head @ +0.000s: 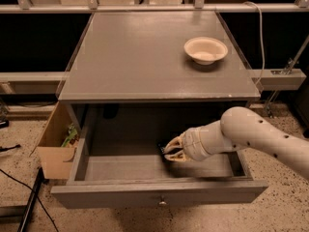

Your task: Place rxbar blueberry into top drawer

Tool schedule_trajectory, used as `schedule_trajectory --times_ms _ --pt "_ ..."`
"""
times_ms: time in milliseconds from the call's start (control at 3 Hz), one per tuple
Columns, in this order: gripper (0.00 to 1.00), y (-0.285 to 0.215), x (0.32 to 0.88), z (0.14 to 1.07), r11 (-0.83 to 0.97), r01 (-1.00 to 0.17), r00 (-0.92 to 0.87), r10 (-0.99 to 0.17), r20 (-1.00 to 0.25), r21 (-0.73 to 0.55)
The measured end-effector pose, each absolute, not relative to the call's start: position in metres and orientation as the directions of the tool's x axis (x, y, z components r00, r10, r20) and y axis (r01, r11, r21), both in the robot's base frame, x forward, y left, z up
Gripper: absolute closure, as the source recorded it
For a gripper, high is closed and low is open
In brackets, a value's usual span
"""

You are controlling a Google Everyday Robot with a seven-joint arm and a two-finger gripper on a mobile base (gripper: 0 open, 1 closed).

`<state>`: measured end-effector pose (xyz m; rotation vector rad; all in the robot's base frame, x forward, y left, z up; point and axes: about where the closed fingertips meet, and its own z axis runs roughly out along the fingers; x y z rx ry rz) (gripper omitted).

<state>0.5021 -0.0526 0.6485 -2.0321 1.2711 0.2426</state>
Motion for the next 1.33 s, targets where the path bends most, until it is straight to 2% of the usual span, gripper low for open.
schedule_trajectory --times_ms 667,1333 --pt "1.0 -0.0546 0.5009 0.6326 -0.297 -0.832 0.515 -0.727 -0.454 -0.468" --pt "0.5 -0.0546 0.5008 0.6325 -0.297 -0.832 0.515 -0.727 -0.454 -0.468"
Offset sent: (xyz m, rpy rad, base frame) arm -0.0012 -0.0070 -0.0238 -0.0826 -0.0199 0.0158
